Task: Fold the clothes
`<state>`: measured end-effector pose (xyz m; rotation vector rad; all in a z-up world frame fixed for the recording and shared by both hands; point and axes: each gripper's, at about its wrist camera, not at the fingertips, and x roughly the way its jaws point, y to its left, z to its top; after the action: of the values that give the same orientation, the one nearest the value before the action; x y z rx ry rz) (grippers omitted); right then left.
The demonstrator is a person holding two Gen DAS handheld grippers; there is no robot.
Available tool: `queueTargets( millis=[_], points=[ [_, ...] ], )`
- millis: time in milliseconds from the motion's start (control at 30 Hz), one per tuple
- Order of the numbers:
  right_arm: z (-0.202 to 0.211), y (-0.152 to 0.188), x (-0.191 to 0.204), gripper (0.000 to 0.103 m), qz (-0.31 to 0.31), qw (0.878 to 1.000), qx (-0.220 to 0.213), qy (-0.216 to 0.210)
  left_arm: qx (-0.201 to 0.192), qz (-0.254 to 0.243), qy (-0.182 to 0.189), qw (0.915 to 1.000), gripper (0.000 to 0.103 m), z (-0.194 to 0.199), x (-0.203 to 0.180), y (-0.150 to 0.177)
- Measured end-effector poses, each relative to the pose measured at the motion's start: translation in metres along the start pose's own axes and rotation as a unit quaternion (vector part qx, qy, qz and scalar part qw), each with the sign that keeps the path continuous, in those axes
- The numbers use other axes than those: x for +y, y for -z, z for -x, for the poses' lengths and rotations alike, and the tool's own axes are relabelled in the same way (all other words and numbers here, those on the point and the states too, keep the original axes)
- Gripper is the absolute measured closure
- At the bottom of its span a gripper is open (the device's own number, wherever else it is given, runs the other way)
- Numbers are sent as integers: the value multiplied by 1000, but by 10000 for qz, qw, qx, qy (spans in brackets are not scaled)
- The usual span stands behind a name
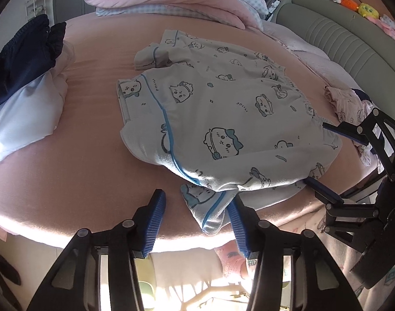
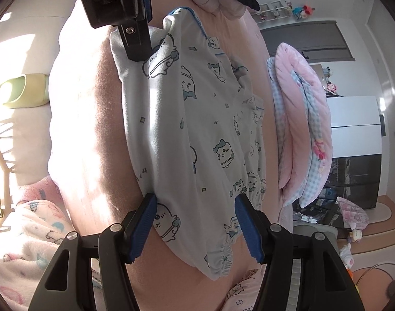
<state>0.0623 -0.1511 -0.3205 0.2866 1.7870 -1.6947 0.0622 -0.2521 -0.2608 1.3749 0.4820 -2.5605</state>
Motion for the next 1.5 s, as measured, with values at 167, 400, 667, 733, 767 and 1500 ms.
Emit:
queueTargets(
  millis=[167, 400, 667, 733, 767, 1500],
  points=[
    [5, -3, 1, 41, 58, 9997, -90, 209, -64, -126, -100, 9999, 85, 6, -9, 2],
    [27, -10, 2, 41, 129, 9985, -405, 340, -101, -98, -220, 9997, 87, 18, -12, 6],
    [44, -25, 19, 41, 527, 9964, -649, 132, -165, 136, -55, 9998, 87, 39, -4, 8],
    [39, -26, 29, 41, 738, 9956, -556, 148, -55, 205, 46, 9998, 87, 36, -1, 8],
    [36, -25, 34, 41, 873, 9946, -533, 180, -12, 219, 73, 9997, 87, 34, 1, 9],
    [18, -52, 67, 41, 1359, 9768, -684, 1509, 300, 244, 425, 9983, 87, 34, 13, 18]
  ],
)
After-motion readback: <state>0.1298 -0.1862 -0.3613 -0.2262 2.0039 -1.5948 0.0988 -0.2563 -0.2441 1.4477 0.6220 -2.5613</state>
